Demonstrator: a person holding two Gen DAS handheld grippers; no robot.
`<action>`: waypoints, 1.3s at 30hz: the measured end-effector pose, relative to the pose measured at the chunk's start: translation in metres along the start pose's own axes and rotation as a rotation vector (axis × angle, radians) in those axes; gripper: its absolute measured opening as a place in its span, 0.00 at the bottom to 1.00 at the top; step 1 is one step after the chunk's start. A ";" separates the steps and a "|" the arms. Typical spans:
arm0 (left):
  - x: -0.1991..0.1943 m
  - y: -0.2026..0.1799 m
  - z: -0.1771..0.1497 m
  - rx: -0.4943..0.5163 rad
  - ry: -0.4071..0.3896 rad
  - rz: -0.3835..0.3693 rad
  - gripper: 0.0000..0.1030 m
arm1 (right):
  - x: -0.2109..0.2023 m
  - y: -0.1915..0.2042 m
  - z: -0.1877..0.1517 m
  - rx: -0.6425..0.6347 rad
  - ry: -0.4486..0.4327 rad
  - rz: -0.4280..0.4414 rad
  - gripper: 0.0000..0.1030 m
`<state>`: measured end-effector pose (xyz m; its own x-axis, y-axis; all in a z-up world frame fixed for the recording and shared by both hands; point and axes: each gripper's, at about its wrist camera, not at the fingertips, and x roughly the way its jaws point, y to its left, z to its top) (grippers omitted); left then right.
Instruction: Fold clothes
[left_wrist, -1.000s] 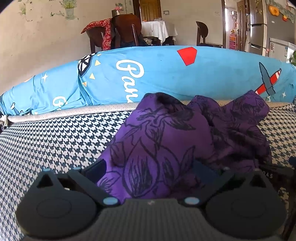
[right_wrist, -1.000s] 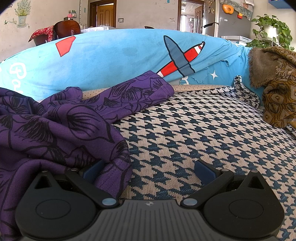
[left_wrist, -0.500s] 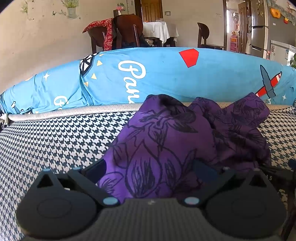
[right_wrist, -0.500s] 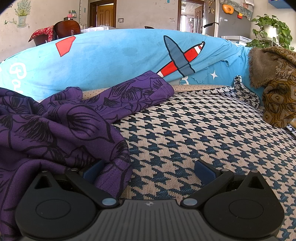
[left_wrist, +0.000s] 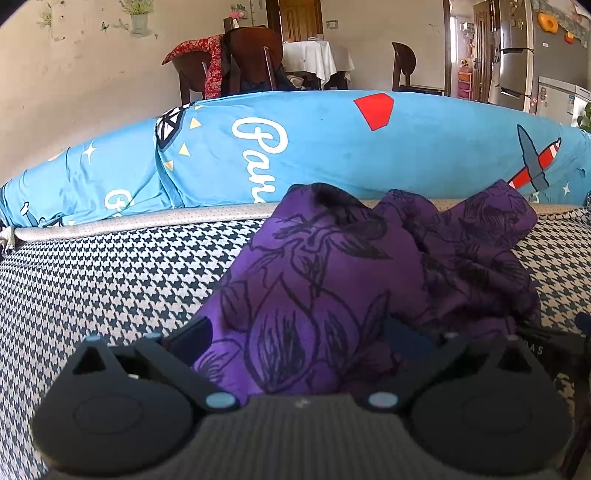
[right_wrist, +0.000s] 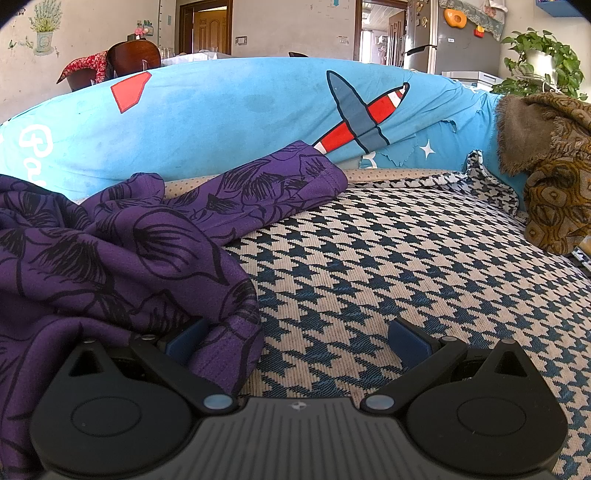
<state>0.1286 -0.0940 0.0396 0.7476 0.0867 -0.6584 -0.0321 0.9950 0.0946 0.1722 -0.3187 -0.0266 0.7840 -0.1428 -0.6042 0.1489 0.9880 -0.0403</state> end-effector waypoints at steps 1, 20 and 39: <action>0.000 0.000 0.000 0.001 -0.001 0.001 1.00 | 0.000 0.000 0.000 0.000 0.000 0.000 1.00; 0.002 0.002 -0.003 0.001 0.012 -0.012 1.00 | 0.000 0.000 0.000 -0.002 -0.001 -0.002 1.00; 0.002 0.001 -0.002 -0.009 0.020 -0.021 1.00 | 0.000 0.000 0.001 -0.002 -0.001 -0.003 1.00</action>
<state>0.1289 -0.0928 0.0363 0.7350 0.0669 -0.6748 -0.0230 0.9970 0.0738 0.1726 -0.3191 -0.0262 0.7844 -0.1454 -0.6030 0.1496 0.9878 -0.0436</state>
